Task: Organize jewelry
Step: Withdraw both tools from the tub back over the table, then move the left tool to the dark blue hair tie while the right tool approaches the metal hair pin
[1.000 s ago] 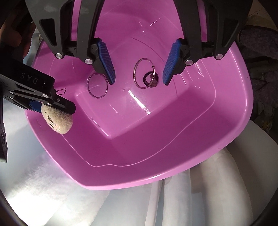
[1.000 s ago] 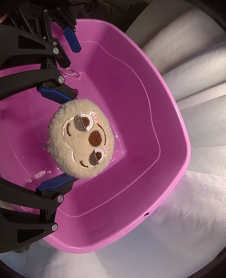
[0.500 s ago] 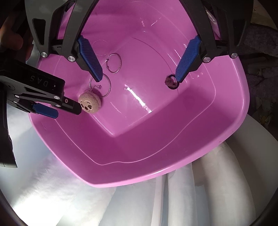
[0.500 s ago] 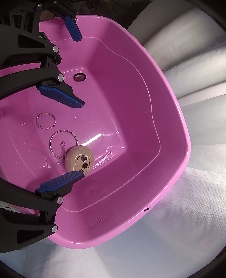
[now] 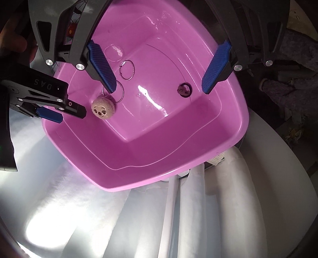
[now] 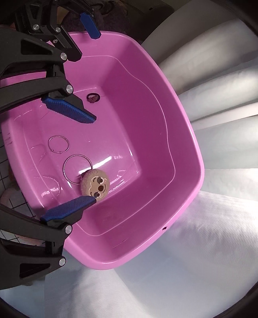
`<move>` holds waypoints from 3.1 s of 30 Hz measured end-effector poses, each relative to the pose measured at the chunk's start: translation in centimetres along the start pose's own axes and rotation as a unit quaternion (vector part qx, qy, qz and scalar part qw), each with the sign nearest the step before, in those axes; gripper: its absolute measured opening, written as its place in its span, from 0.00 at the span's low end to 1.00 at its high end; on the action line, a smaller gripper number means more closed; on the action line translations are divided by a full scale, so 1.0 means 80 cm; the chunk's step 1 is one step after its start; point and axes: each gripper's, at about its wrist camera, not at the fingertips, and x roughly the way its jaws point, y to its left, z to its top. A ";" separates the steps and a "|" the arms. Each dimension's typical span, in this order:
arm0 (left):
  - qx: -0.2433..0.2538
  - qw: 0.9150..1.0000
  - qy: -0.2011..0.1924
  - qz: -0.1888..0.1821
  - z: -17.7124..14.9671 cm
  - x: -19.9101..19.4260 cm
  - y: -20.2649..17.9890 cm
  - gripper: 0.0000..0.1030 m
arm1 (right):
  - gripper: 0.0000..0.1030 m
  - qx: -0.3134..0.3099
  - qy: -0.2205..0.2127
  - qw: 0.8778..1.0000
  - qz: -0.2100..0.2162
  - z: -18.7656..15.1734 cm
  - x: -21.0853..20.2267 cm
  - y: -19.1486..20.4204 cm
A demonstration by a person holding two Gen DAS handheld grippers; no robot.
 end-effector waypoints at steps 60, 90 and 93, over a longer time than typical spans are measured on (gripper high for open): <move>0.200 0.978 0.024 -0.059 -0.429 -0.077 -0.215 0.94 | 0.72 0.345 -0.104 0.920 -0.151 -0.754 -0.278 -0.204; 0.090 0.995 -0.026 0.036 -0.601 -0.034 -0.285 0.94 | 0.72 0.226 -0.105 0.965 -0.085 -0.780 -0.163 -0.312; 0.083 0.995 -0.025 0.039 -0.599 -0.022 -0.284 0.94 | 0.72 0.225 -0.101 0.965 -0.087 -0.775 -0.150 -0.315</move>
